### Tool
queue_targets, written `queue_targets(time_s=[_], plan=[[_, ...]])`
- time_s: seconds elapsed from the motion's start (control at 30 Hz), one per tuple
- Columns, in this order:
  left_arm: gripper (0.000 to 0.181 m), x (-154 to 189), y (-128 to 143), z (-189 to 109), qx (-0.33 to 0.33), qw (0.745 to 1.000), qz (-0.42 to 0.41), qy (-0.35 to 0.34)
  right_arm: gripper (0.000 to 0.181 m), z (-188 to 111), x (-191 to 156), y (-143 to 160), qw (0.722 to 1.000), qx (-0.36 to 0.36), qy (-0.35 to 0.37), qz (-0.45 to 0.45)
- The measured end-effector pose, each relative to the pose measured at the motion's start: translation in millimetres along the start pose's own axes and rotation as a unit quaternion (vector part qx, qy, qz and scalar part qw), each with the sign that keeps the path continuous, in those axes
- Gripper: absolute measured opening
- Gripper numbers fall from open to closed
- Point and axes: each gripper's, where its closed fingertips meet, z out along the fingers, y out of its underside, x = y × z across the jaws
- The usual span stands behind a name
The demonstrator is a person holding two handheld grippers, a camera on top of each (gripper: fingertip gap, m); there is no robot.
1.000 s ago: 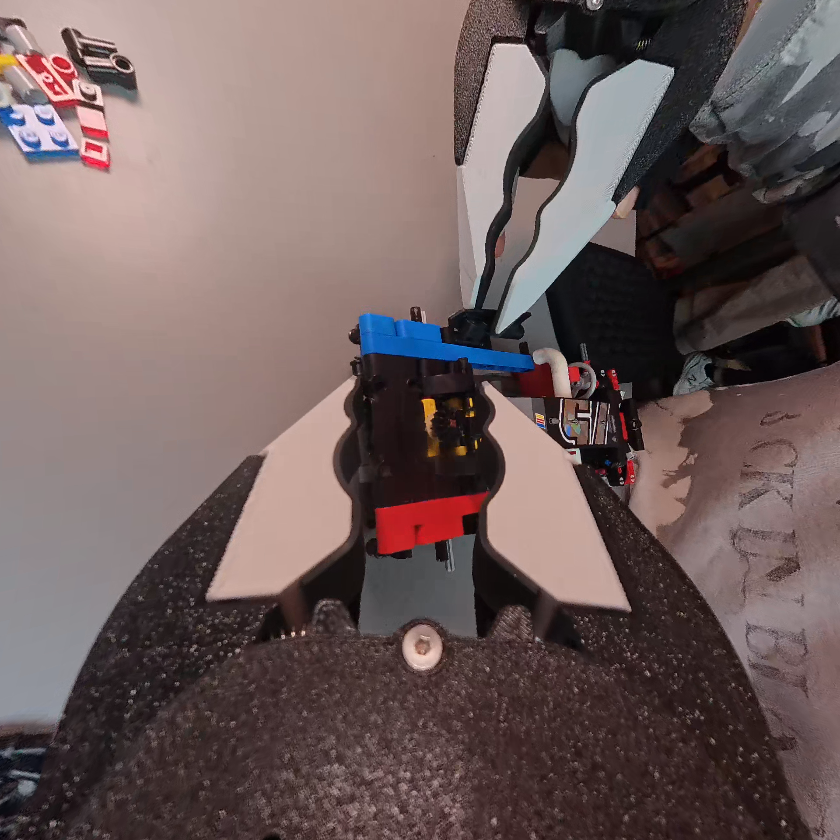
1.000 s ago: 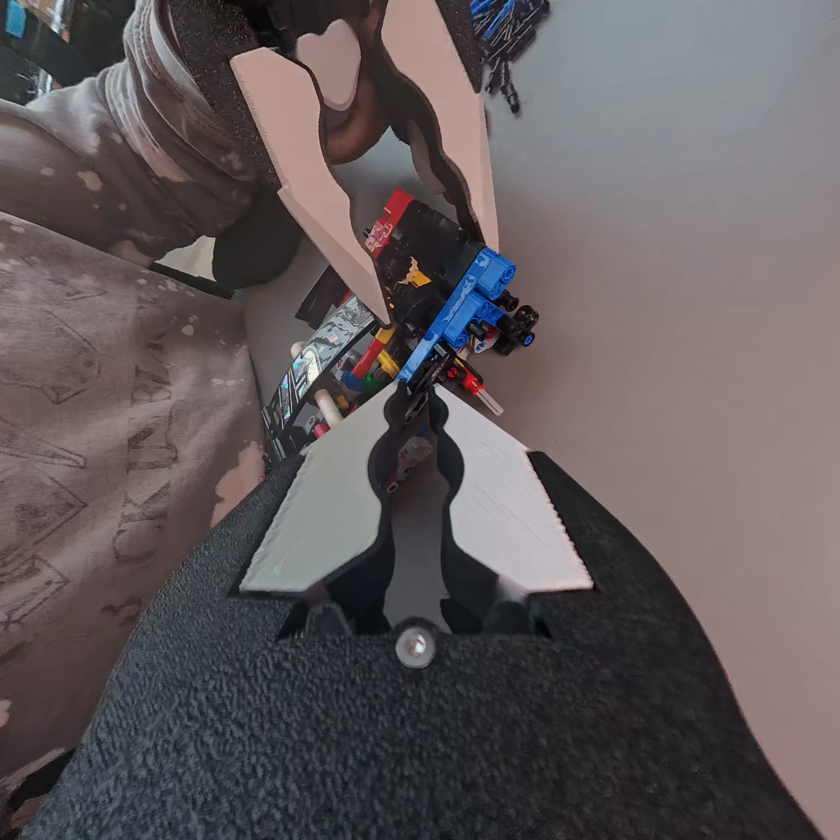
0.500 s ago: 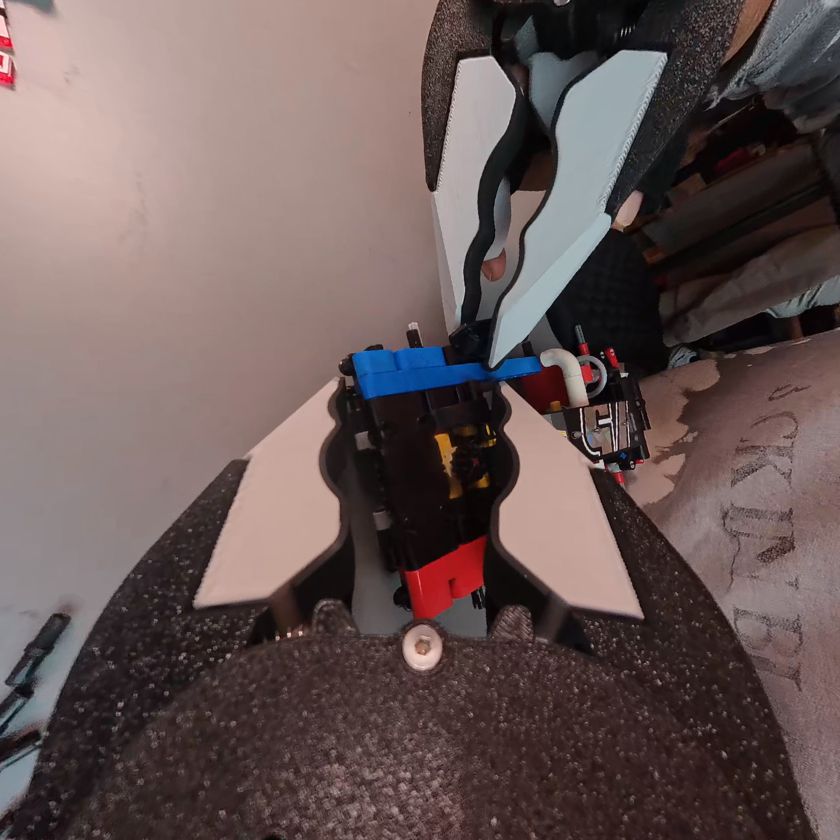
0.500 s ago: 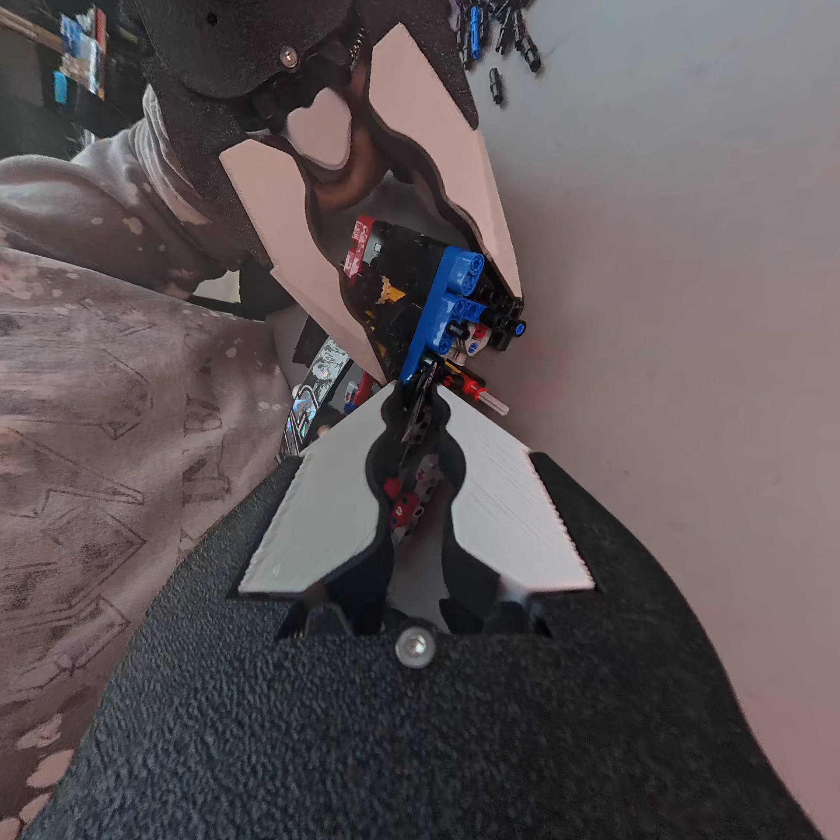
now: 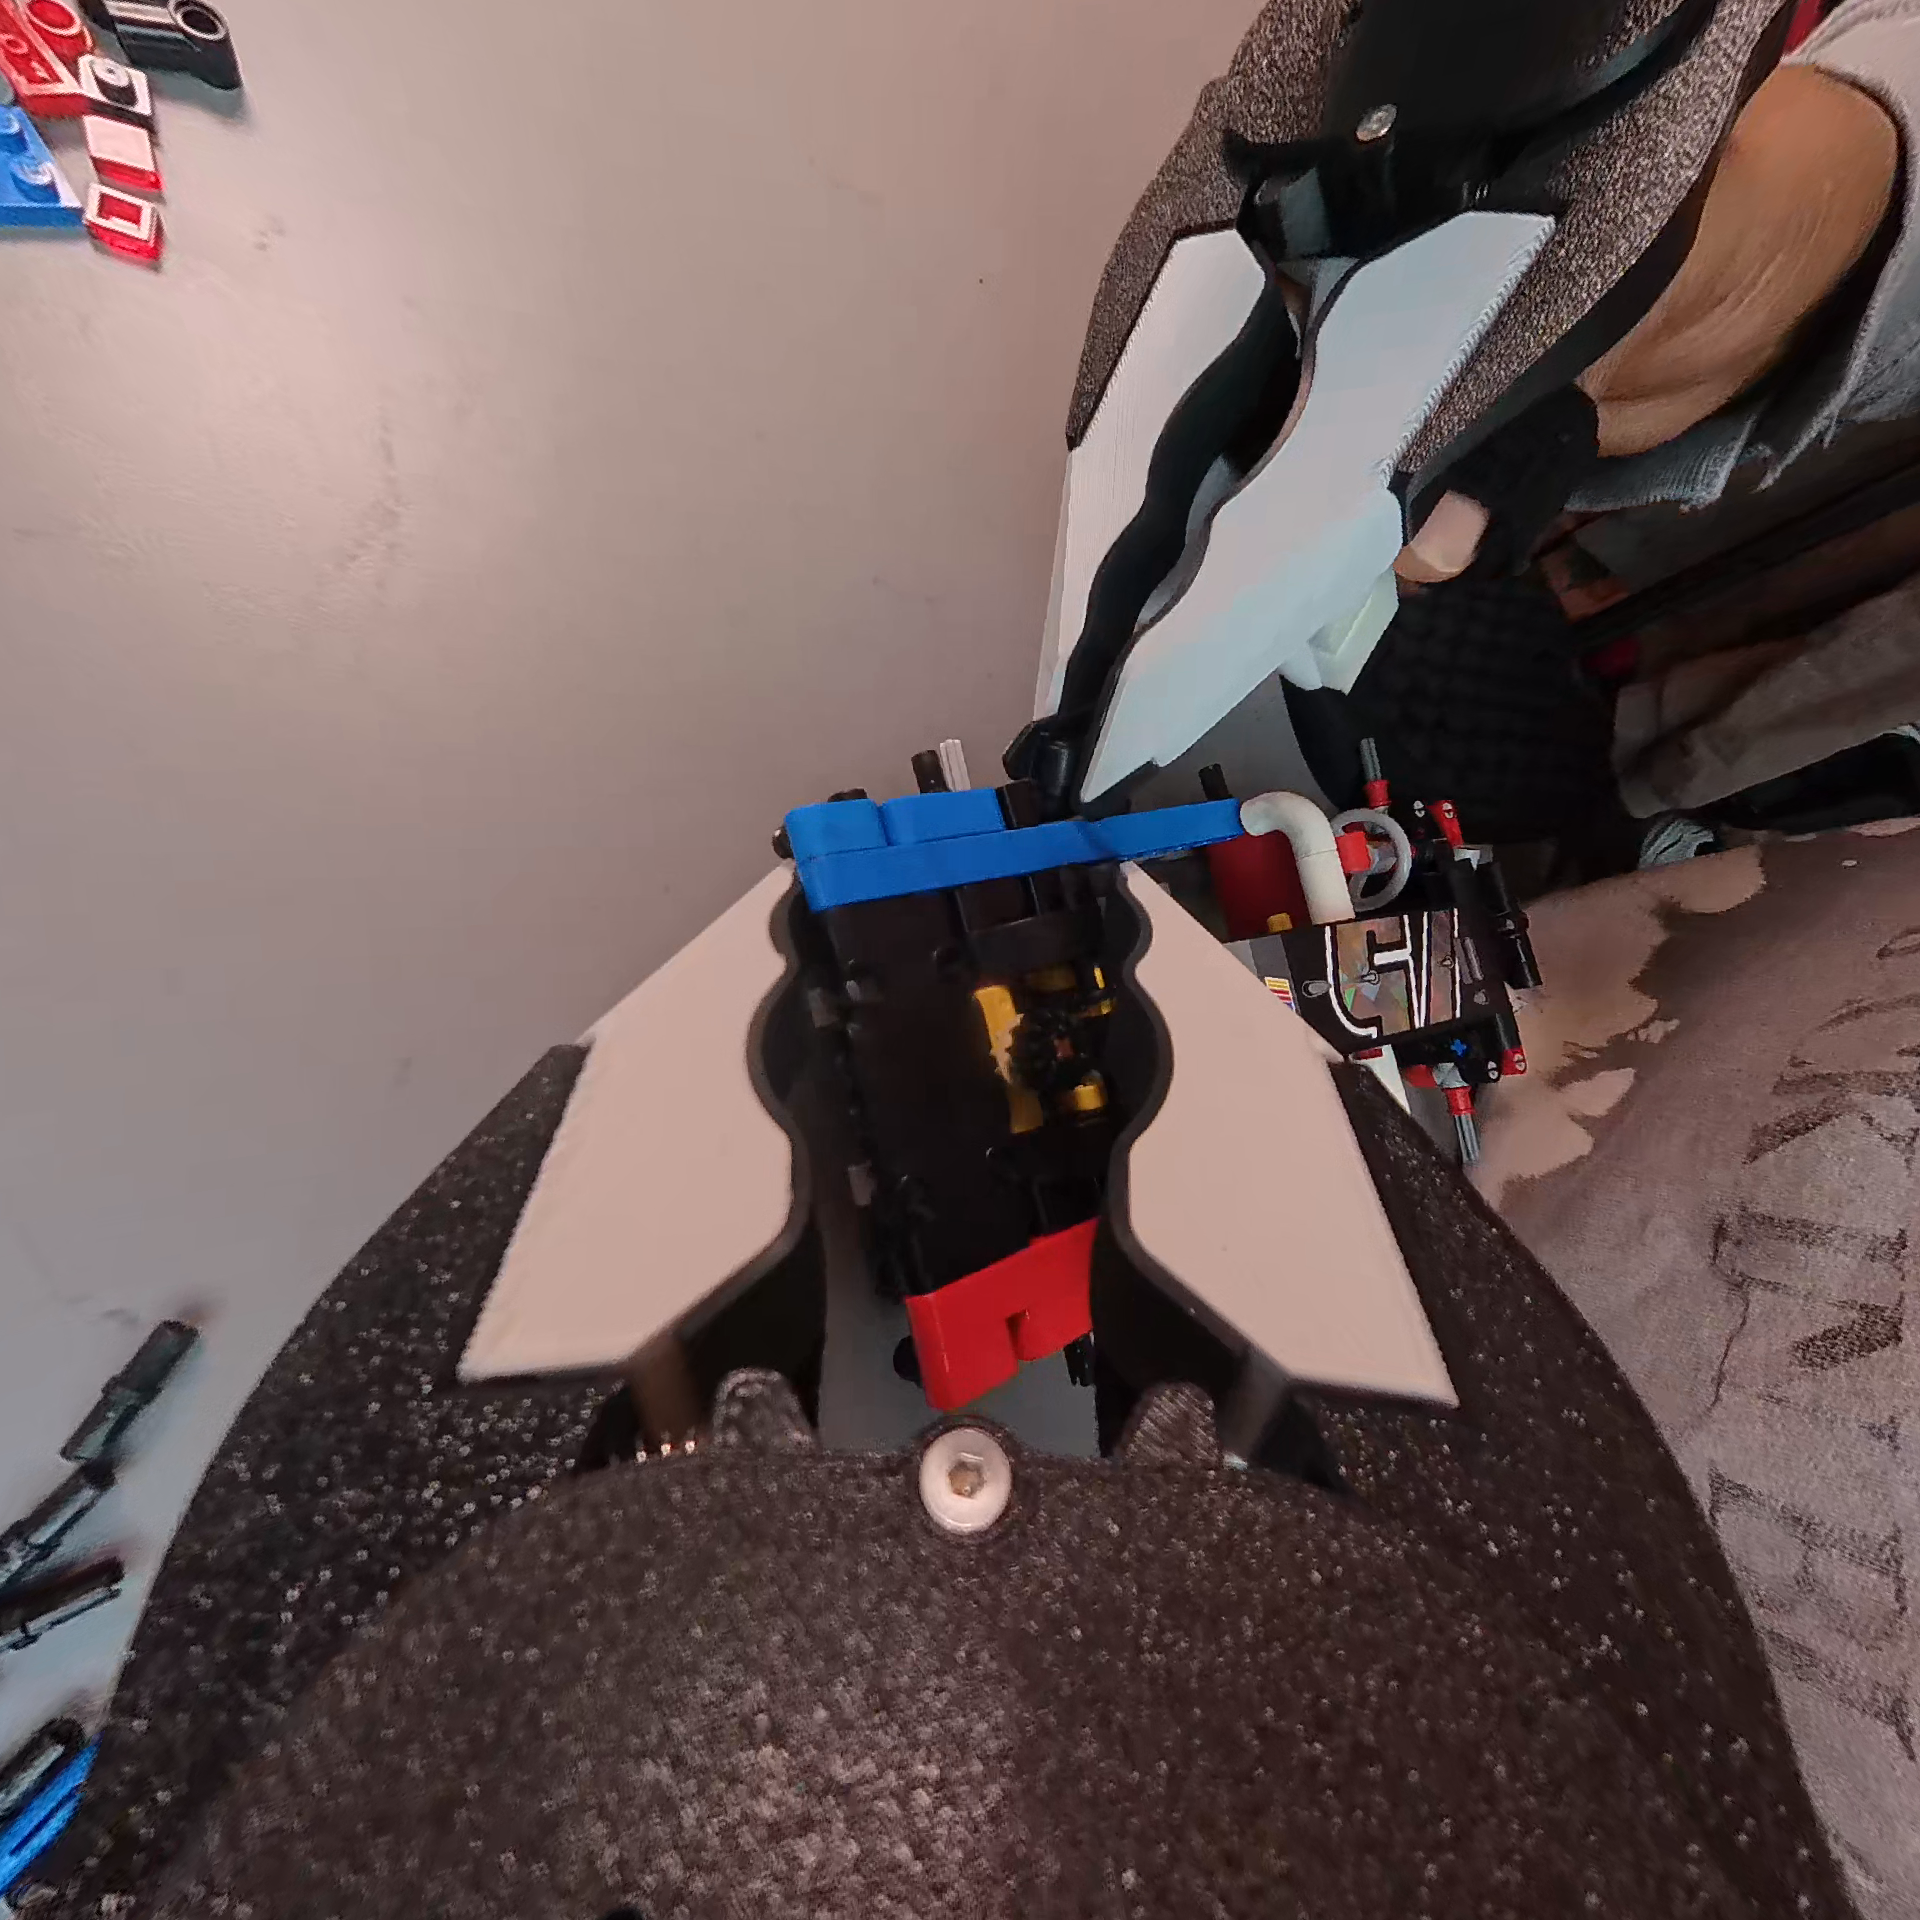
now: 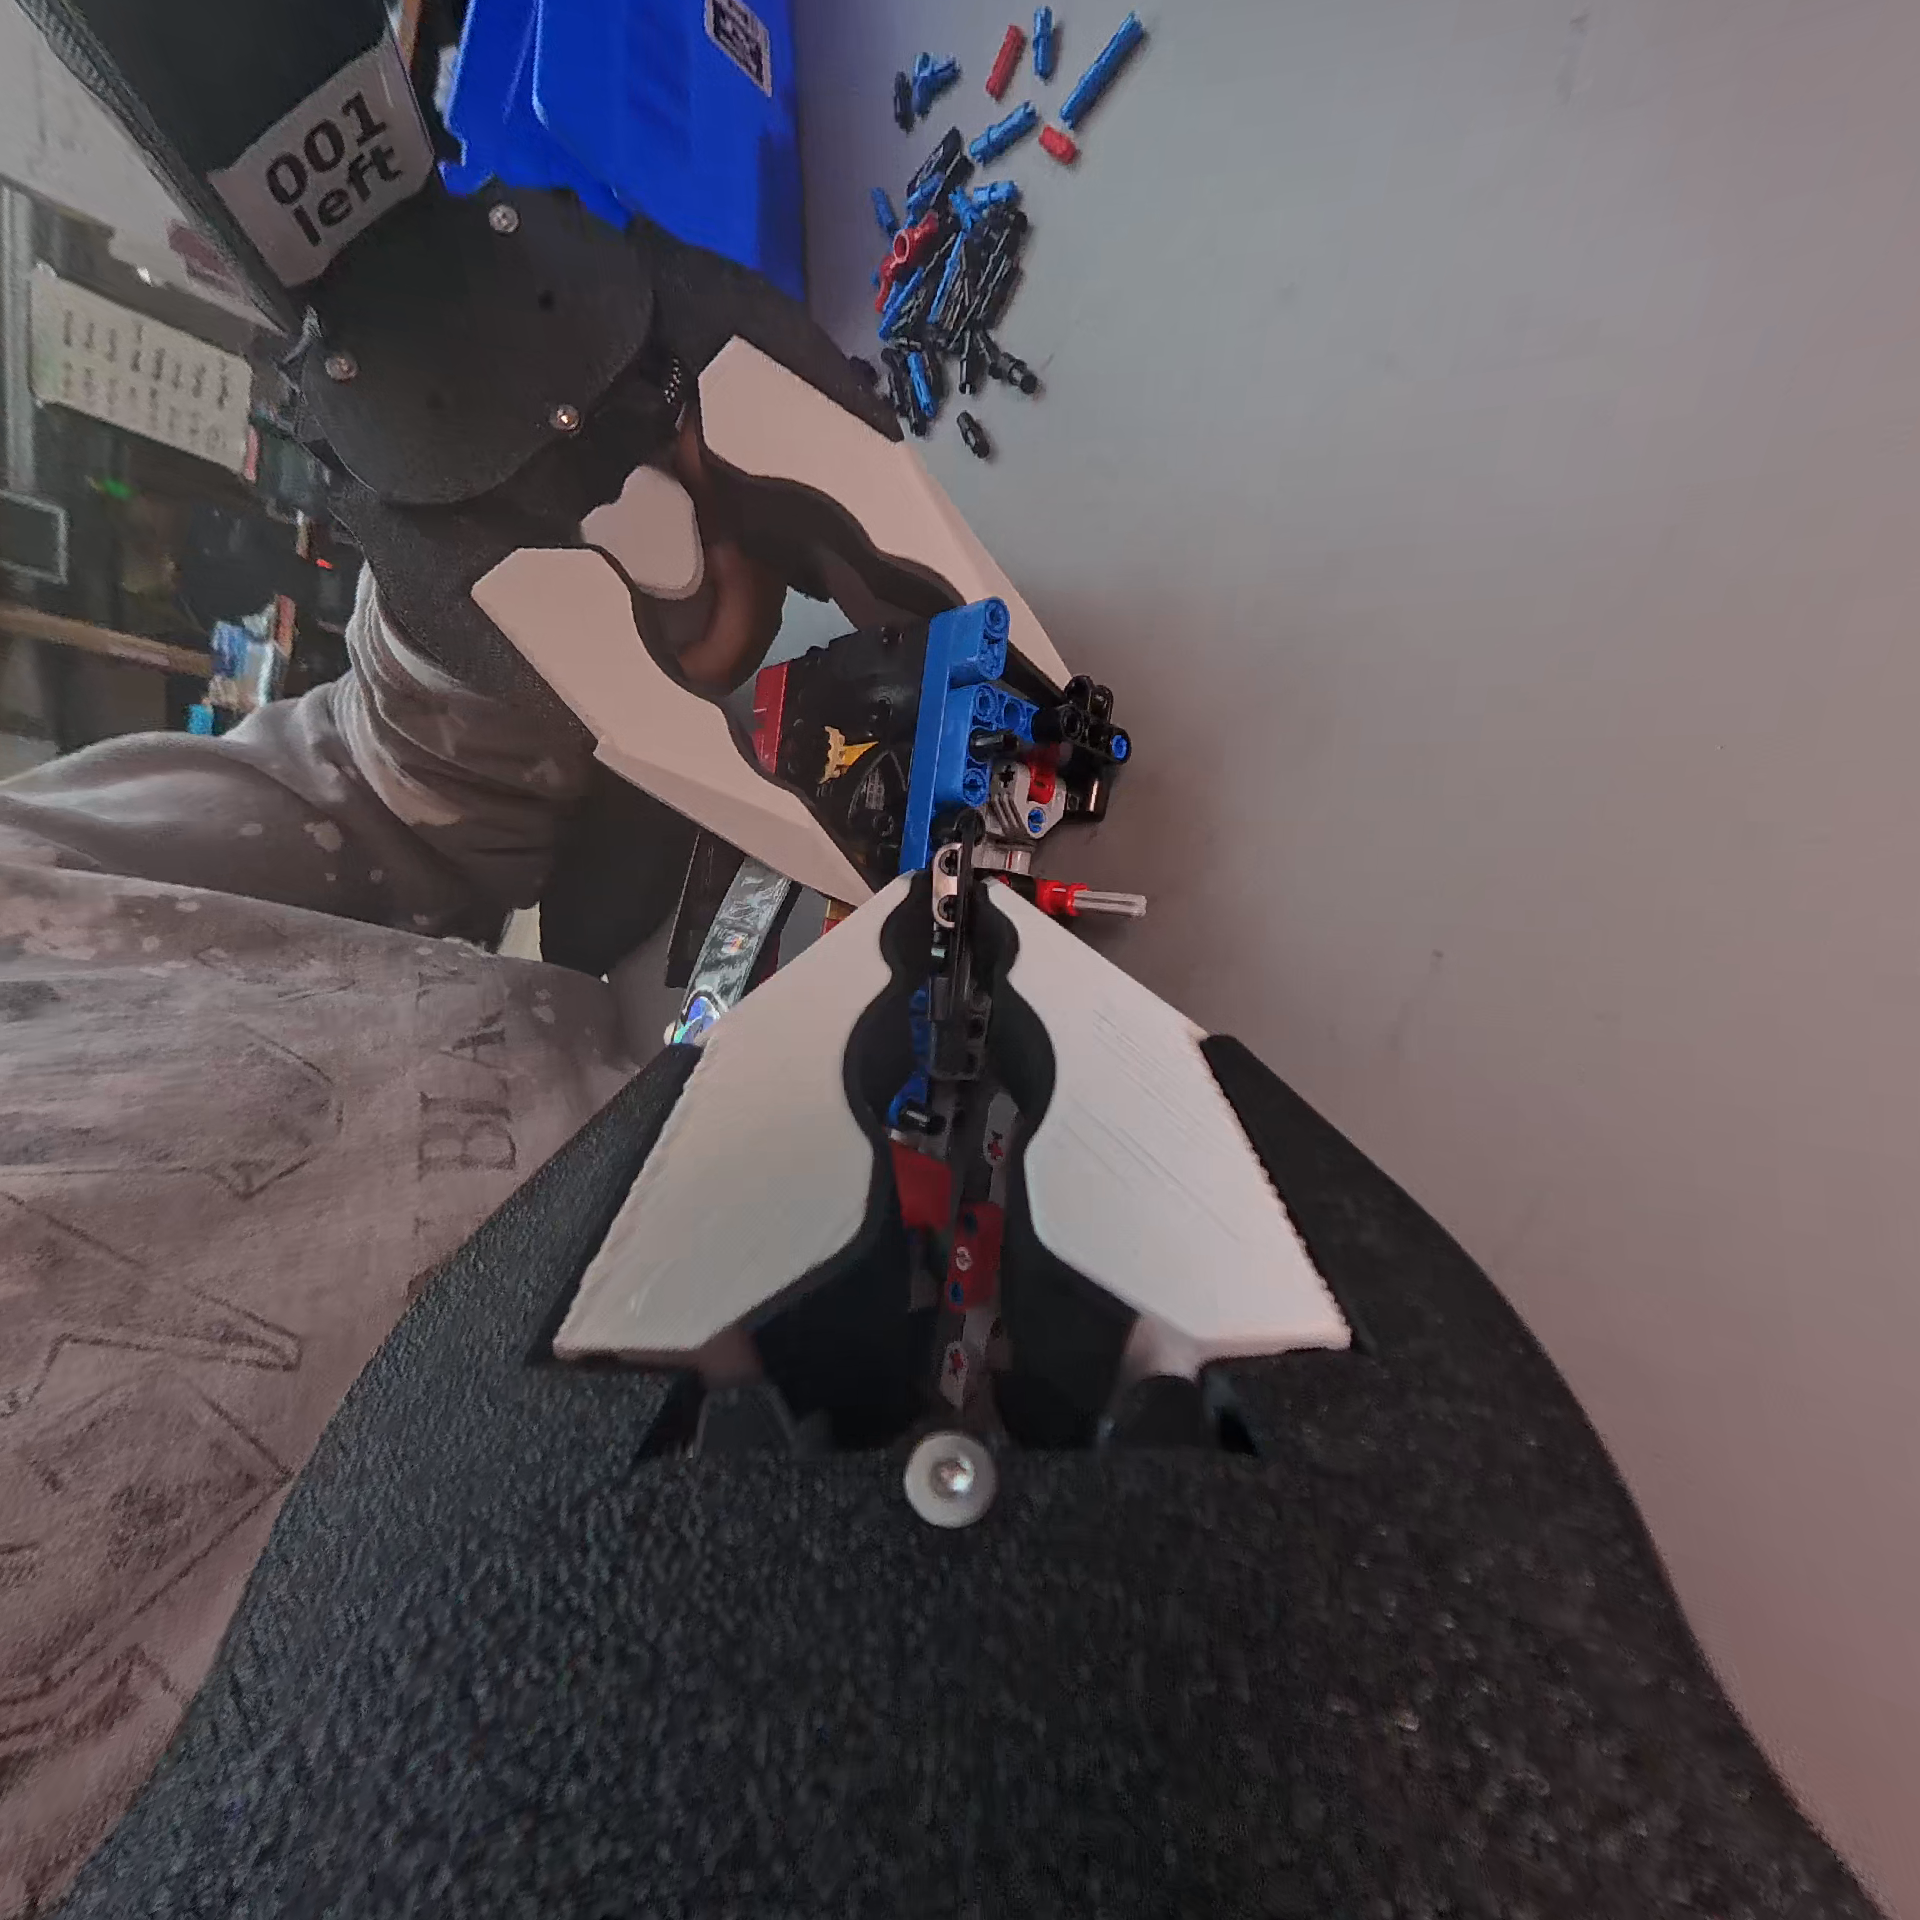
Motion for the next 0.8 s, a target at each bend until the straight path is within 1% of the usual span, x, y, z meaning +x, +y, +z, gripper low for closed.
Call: queue_targets(time_s=[0.1, 0.13, 0.17, 0.2, 0.23, 0.27, 0.3, 0.33, 0.4, 0.47, 0.6, 0.67, 0.73, 0.8], plan=[[0.054, 0, -1, 0, 0.005, 1.000, -0.002, -0.001, 0.005, -1, 1, -1, 0.999, 0.042, 0.008, 0.020], [0.054, -1, 0, -1, 0.004, 1.000, -0.002, -0.003, 0.006, -8, 10, -8, 0.996, 0.078, 0.029, 0.033], [0.053, -1, 2, -3, 0.001, 1.000, -0.001, -0.003, 0.005, -29, 24, -23, 0.988, 0.134, 0.049, 0.056], [0.053, -1, 3, -5, 0.006, 1.000, -0.004, -0.002, 0.005, -50, 32, -36, 0.980, 0.179, 0.059, 0.066], [0.053, -1, 3, -5, 0.014, 1.000, -0.008, 0.001, 0.005, -54, 22, -34, 0.982, 0.174, 0.060, 0.041], [0.053, -1, 3, -5, 0.014, 1.000, -0.009, 0.003, 0.006, -49, 5, -30, 0.985, 0.163, 0.048, 0.016], [0.053, -1, 3, -4, 0.009, 1.000, -0.006, 0.003, 0.006, -46, -5, -29, 0.986, 0.160, 0.049, 0.001], [0.053, 0, 2, -3, 0.005, 1.000, -0.003, 0.004, 0.006, -48, -5, -32, 0.985, 0.164, 0.056, -0.006], [0.053, 0, 1, -2, 0.007, 1.000, -0.004, 0.007, 0.006, -60, 2, -43, 0.983, 0.177, 0.057, -0.001], [0.053, 0, 0, -2, 0.012, 1.000, -0.008, 0.011, 0.006, -65, 8, -45, 0.984, 0.170, 0.057, -0.010], [0.053, -2, -3, -1, 0.016, 1.000, -0.007, 0.011, 0.007, -62, 24, -41, 0.987, 0.148, 0.062, -0.015], [0.053, -1, -6, -1, 0.022, 1.000, 0.000, 0.019, 0.007, -60, 26, -41, 0.988, 0.147, 0.049, -0.013], [0.054, -2, -10, -4, 0.036, 0.999, -0.001, 0.025, 0.007, -58, 27, -41, 0.987, 0.141, 0.063, -0.043], [0.059, 1, -15, -11, 0.051, 0.998, -0.004, 0.043, 0.007, -55, 35, -39, 0.986, 0.123, 0.086, -0.067]])
